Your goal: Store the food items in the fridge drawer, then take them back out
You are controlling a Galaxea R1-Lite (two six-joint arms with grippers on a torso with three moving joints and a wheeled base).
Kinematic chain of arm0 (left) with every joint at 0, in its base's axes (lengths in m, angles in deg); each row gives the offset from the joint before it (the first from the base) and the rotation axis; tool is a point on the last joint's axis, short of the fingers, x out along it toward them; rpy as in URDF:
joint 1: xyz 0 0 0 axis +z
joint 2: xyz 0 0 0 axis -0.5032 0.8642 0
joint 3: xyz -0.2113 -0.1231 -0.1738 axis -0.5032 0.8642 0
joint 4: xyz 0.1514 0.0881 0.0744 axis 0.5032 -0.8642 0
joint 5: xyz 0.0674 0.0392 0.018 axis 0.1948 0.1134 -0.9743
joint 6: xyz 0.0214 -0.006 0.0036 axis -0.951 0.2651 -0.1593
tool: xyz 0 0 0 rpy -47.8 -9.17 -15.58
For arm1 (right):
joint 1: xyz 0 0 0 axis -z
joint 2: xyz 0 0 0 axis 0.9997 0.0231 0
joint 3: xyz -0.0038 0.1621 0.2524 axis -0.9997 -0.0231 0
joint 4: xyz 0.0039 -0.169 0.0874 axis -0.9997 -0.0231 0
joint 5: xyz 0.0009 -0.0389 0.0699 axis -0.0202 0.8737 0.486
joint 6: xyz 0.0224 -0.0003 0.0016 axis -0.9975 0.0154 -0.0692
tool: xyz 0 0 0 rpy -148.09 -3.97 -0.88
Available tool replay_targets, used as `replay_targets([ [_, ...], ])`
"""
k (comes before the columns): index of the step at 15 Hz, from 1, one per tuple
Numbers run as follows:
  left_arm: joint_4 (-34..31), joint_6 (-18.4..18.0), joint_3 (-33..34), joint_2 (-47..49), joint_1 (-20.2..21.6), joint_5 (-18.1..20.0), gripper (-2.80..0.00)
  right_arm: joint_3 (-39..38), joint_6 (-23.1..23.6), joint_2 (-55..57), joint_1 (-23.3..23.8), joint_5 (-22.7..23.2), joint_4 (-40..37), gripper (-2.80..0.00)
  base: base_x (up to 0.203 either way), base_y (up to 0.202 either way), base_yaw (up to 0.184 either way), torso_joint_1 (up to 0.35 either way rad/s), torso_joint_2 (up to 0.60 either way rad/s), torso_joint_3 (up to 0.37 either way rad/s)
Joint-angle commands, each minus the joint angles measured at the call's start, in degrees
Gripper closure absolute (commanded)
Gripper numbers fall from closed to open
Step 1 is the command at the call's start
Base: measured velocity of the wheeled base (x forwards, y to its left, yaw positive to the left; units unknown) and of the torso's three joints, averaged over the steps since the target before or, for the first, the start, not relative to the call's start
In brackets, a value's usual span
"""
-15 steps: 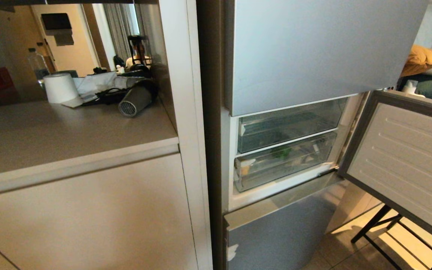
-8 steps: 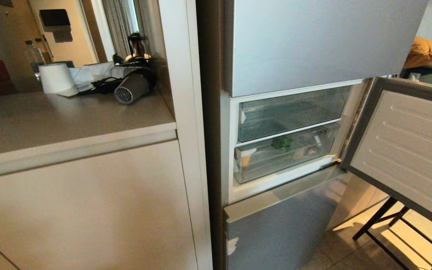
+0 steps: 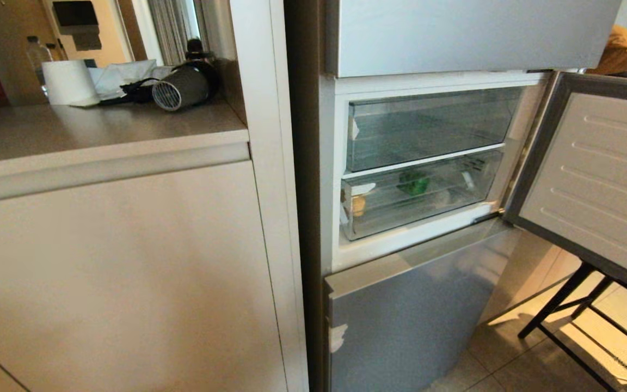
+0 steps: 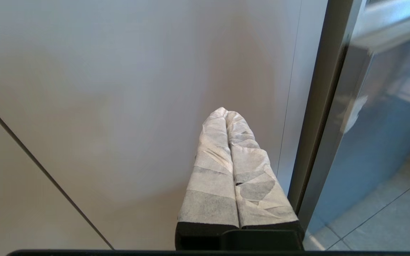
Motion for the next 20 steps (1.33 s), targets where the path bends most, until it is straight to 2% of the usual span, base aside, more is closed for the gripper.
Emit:
replay_targets([
  [1,0.0,0.0,0.6,0.0,0.0,0.0,0.00,0.0,0.0,0.0,0.0,0.0,0.0,0.00,0.000,0.000,0.000,-0.173,0.53,0.359],
  [7,0.0,0.0,0.6,0.0,0.0,0.0,0.00,0.0,0.1,0.0,0.0,0.1,0.0,0.00,0.000,0.000,0.000,-0.132,0.48,0.349],
  [12,0.0,0.0,0.6,0.0,0.0,0.0,0.00,0.0,0.3,0.0,0.0,0.1,0.0,0.00,0.000,0.000,0.000,-0.022,0.10,0.076],
  [16,0.0,0.0,0.6,0.0,0.0,0.0,0.00,0.2,5.3,0.1,0.1,0.5,-0.1,0.00,0.000,0.000,0.000,0.000,0.00,0.000],
  [18,0.0,0.0,0.6,0.0,0.0,0.0,0.00,5.2,5.7,0.8,0.3,-0.8,-0.8,0.00,0.000,0.000,0.000,0.000,0.00,0.000],
  [20,0.1,0.0,0.6,0.0,0.0,0.0,0.00,11.9,5.7,6.8,0.4,-1.6,-2.6,0.00,0.000,0.000,0.000,0.000,0.00,0.000],
])
